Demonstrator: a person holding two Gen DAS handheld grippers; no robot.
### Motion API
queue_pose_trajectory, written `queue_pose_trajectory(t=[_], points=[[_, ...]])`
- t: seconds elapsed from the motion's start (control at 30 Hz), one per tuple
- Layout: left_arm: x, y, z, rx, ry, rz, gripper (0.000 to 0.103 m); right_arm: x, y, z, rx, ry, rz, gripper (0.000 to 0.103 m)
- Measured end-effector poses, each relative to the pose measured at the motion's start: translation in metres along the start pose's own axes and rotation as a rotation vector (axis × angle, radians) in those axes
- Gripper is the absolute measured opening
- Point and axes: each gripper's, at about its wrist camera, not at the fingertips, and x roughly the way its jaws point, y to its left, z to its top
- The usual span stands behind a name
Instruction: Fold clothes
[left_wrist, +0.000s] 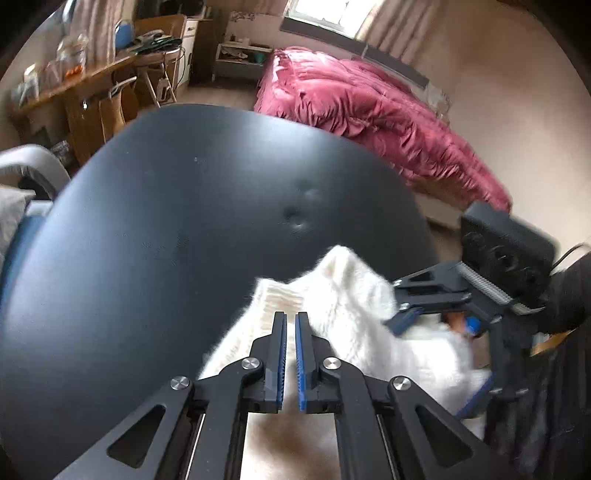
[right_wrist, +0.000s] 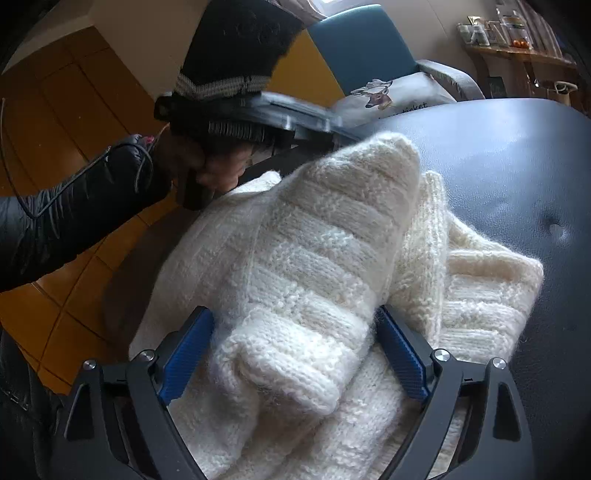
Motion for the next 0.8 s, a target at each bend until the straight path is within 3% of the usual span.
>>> queue_pose_trajectory(t=[0.03, 0.17, 0.3, 0.4, 0.53, 0.63, 0.67, 0.7, 0.73, 0.8], points=[[-0.007, 0.003, -0.001, -0.016, -0.007, -0.039, 0.018, -0.001, 0.000, -0.001, 0.000, -0.001, -0.001, 0.092], [-0.042, 0.022, -0.004, -0.074, -0.042, -0.138, 0.030, -0.001, 0.003, -0.003, -0.018, 0.009, -0.010, 0.094], [-0.035, 0.036, -0.008, -0.076, 0.025, -0.166, 0.046, -0.002, 0.008, -0.007, -0.045, 0.020, -0.026, 0.096], [-0.024, 0.048, -0.012, -0.078, 0.083, -0.189, 0.047, -0.007, 0.012, -0.013, -0.060, 0.030, -0.031, 0.099], [-0.001, 0.059, -0.022, -0.097, 0.172, -0.281, 0.047, -0.010, 0.016, -0.017, -0.084, 0.045, -0.038, 0.101], [0.005, 0.057, -0.028, -0.091, 0.189, -0.340, 0.045, -0.008, 0.017, -0.017, -0.087, 0.045, -0.038, 0.102], [0.001, 0.053, -0.028, -0.074, 0.163, -0.311, 0.042, -0.008, 0.017, -0.017, -0.087, 0.044, -0.039, 0.102], [0.000, 0.051, -0.028, -0.071, 0.140, -0.278, 0.032, -0.008, 0.018, -0.017, -0.086, 0.043, -0.039, 0.102], [-0.003, 0.046, -0.027, -0.061, 0.109, -0.218, 0.015, -0.008, 0.018, -0.017, -0.086, 0.041, -0.040, 0.102], [-0.008, 0.035, -0.027, -0.041, 0.046, -0.108, 0.005, -0.009, 0.020, -0.019, -0.091, 0.041, -0.046, 0.102]])
